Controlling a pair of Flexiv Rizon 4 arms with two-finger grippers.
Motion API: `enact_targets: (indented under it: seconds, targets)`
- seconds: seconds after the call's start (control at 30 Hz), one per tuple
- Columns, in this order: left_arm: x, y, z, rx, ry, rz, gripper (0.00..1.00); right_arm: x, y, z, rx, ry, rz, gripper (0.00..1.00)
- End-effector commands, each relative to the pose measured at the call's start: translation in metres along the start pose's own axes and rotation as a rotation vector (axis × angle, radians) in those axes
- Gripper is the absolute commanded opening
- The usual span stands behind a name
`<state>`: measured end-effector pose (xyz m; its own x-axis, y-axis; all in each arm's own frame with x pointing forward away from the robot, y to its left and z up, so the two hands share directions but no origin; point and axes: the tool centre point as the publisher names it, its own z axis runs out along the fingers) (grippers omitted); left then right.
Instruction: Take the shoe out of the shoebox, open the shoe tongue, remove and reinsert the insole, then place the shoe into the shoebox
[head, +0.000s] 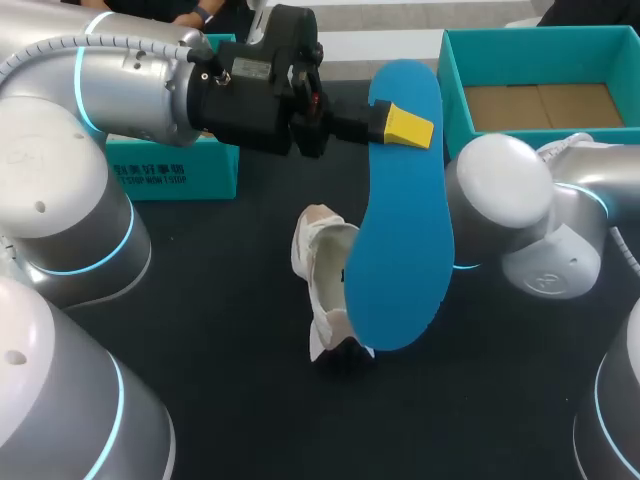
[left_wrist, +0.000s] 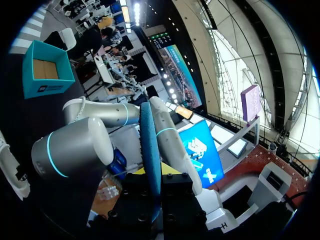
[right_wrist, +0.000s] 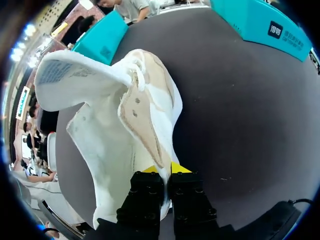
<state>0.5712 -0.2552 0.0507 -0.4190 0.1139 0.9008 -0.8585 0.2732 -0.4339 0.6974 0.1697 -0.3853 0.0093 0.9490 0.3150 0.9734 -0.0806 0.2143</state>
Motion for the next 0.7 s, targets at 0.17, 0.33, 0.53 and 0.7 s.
enact_targets:
  seconds: [0.17,0.33,0.53,0.7]
  targets:
    - [0.0,0.001,0.001,0.001,-0.001,-0.001,0.0,0.007,-0.004,-0.009,-0.04,-0.009,0.03,0.0]
    - [0.0,0.001,0.001,0.001,-0.001,-0.001,0.0,0.007,-0.006,-0.003,-0.047,-0.017,0.041,0.0]
    - [0.0,0.001,0.001,0.001,-0.001,-0.001,0.0,0.004,-0.009,0.007,-0.039,-0.015,0.051,0.0]
    - [0.0,0.001,0.001,0.001,-0.001,-0.001,0.0,0.003,-0.01,0.007,-0.04,-0.014,0.053,0.15]
